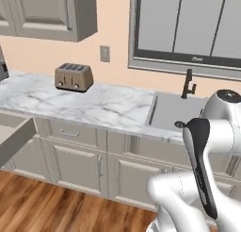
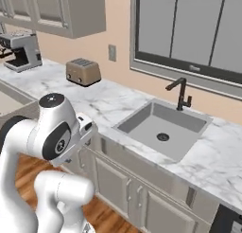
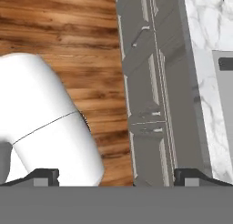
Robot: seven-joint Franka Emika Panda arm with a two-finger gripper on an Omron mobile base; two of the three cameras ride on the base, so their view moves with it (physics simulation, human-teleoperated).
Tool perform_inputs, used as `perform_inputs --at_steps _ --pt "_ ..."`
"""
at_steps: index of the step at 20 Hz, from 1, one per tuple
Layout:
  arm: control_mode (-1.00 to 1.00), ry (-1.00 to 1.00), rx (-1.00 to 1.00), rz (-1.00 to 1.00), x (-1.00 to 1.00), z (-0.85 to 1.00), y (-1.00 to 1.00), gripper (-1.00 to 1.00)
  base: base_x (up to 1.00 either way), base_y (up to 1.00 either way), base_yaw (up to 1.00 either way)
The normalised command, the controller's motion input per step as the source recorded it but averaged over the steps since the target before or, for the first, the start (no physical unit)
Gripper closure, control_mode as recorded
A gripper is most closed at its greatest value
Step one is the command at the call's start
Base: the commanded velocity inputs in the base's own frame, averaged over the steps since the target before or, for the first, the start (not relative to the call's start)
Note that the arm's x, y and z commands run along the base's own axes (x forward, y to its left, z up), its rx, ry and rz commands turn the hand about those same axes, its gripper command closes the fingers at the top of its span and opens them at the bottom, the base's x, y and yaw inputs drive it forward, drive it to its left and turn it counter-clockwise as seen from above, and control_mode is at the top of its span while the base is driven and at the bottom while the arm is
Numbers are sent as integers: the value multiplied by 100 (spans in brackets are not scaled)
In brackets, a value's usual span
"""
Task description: Organize the utensils by type. Pick up the wooden spoons from the counter and place them in the open cabinet. Then pick up the metallic utensils from the counter and place them in the open drawer.
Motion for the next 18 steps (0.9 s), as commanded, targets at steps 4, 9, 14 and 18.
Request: perform_inputs --at_steps 4,9,14,18 --pt "100 0 0 0 0 0 0 -100 -23 -100 -7" --pt "100 0 0 0 0 0 0 -100 -8 -100 -19" --pt "100 0 0 0 0 0 0 -100 0 -88 -34" --pt "100 0 0 0 0 0 0 -100 0 -73 -33"
